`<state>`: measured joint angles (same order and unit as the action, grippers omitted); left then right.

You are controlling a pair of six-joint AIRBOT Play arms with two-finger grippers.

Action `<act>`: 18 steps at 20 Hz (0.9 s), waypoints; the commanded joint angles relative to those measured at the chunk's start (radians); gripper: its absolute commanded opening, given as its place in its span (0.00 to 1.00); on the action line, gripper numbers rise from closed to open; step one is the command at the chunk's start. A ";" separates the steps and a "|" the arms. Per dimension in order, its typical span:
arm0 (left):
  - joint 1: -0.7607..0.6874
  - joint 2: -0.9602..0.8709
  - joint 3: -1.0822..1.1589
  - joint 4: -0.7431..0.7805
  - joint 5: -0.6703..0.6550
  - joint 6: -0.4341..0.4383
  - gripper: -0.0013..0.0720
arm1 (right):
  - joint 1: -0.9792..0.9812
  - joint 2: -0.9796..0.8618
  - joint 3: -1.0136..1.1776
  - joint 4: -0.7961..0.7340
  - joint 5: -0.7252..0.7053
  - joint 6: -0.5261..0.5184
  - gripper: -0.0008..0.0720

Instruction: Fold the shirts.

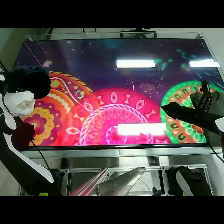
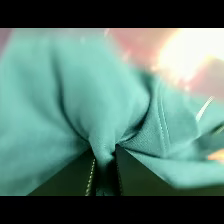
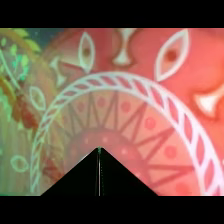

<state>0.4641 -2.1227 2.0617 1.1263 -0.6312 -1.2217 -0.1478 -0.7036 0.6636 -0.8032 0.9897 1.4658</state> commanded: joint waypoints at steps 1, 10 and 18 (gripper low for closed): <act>-0.030 0.151 -0.040 -0.005 0.004 -0.009 0.06 | 0.001 -0.057 0.000 0.042 0.021 0.000 0.03; -0.209 0.499 -0.056 -0.454 -0.613 0.024 0.06 | -0.002 -0.079 0.000 0.064 0.004 -0.056 0.03; -0.621 0.599 -0.415 -0.491 -0.665 -0.021 0.49 | -0.001 -0.079 0.000 0.067 0.159 -0.132 0.50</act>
<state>-0.0315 -1.5440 1.7515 0.6601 -1.2945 -1.2312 -0.1497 -0.7818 0.6636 -0.7376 1.0843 1.3590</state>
